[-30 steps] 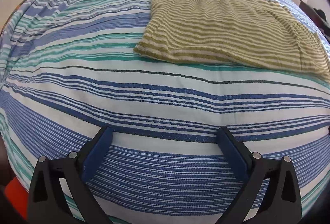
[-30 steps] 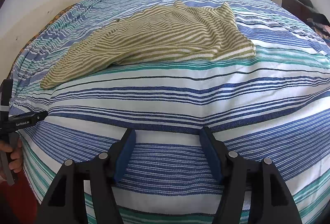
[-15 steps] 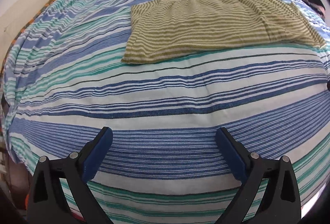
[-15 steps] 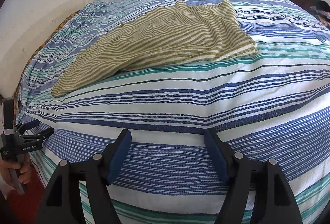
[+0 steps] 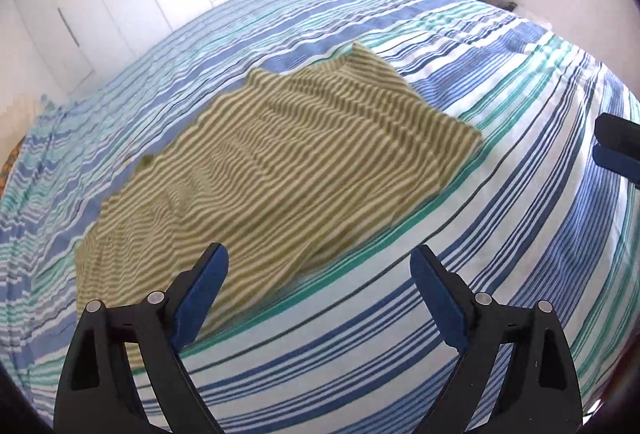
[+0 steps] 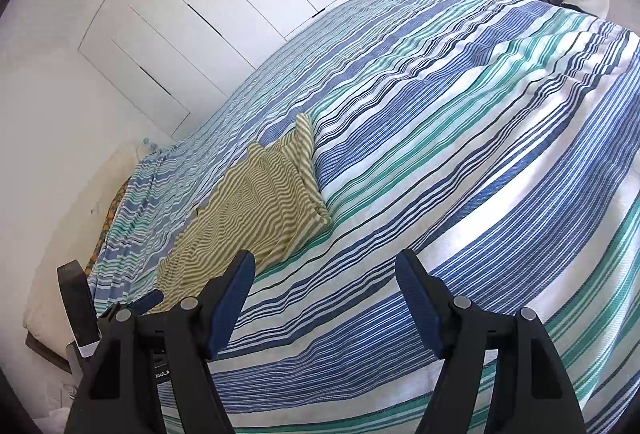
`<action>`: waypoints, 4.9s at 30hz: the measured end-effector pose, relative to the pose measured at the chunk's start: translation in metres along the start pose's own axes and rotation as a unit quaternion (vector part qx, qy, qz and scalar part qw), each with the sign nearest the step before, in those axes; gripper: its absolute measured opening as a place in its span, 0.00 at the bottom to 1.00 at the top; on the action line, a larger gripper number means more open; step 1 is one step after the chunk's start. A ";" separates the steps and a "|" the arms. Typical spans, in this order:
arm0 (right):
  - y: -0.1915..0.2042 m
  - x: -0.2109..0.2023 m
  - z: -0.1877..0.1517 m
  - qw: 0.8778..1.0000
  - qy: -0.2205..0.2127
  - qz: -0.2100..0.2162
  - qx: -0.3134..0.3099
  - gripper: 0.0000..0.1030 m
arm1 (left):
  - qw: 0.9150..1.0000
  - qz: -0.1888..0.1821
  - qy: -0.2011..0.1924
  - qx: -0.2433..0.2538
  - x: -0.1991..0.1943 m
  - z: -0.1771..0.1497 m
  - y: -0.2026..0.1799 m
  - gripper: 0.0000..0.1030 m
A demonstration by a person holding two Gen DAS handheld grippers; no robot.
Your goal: Fold small clothes
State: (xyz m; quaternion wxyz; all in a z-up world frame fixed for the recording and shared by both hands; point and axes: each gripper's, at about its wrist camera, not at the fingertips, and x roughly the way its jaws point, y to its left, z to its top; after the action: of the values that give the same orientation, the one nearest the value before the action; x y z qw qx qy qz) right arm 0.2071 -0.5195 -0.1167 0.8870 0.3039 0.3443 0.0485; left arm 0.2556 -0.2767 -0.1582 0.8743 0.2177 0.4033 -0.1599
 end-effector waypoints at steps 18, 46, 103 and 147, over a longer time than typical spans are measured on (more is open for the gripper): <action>0.036 0.222 0.146 0.940 0.314 0.094 -0.096 0.74 | 0.997 -0.063 -0.009 -0.043 0.068 0.051 -0.054 0.12; 0.422 0.335 -0.043 0.871 0.355 0.103 -0.323 0.10 | 0.873 -0.065 -0.012 -0.482 -0.032 -0.168 0.321 0.11; 0.251 0.190 -0.126 0.907 0.270 0.013 -0.324 0.66 | 0.919 0.079 0.131 -0.363 -0.047 -0.221 0.302 0.70; 0.363 0.274 0.019 0.917 0.254 0.134 -0.275 0.31 | 0.905 -0.179 0.017 -0.386 -0.020 -0.053 0.408 0.18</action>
State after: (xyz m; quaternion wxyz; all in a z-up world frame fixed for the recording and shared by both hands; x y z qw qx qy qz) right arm 0.4713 -0.1544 -0.0573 0.8032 0.0688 0.4876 0.3353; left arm 0.3953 0.1008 -0.0703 0.8395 -0.2102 0.4808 -0.1411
